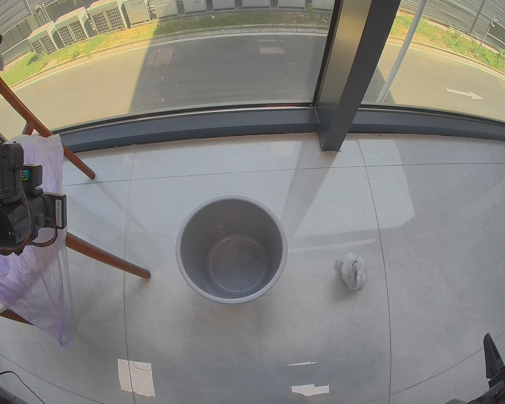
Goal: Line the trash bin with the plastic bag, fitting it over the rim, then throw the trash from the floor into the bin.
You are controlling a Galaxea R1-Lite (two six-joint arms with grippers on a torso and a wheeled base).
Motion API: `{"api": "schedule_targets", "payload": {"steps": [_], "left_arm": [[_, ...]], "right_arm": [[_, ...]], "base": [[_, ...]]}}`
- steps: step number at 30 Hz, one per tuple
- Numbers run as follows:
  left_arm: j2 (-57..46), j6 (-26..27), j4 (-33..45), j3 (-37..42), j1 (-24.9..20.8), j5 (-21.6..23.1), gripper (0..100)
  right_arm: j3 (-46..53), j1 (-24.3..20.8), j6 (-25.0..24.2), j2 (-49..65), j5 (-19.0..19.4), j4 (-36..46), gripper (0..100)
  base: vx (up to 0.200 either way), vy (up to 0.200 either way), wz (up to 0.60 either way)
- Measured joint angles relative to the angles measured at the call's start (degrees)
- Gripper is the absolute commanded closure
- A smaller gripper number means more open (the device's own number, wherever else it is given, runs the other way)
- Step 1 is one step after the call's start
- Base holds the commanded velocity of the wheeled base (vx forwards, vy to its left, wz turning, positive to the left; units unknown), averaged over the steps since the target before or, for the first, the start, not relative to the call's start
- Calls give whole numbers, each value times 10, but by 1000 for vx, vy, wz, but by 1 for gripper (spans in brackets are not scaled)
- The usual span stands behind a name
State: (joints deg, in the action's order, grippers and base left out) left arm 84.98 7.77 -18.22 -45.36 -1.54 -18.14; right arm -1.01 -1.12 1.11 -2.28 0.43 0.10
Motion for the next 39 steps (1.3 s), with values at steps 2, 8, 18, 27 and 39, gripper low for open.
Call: {"api": "schedule_targets", "payload": {"steps": [2, 8, 18, 27, 39], "left_arm": [[-1, 0, -1, 4, 0, 1, 100], [-11, -5, 0, 17, 0, 7, 100], [-79, -8, 3, 20, 0, 57, 100], [-206, -12, 5, 52, 13, 93, 100], [-326, -25, 1, 43, 27, 173, 100]], "right_arm": [[0, 0, 0, 0, 0, 0, 0], [0, 0, -1, 0, 0, 0, 0], [0, 0, -1, 0, 0, -1, 0], [0, 1, 0, 1, 0, -1, 0], [0, 1, 0, 2, 0, -1, 0]], "base": [[0, 0, 0], [0, 0, 0], [0, 0, 0], [0, 0, 0], [0, 0, 0]]}}
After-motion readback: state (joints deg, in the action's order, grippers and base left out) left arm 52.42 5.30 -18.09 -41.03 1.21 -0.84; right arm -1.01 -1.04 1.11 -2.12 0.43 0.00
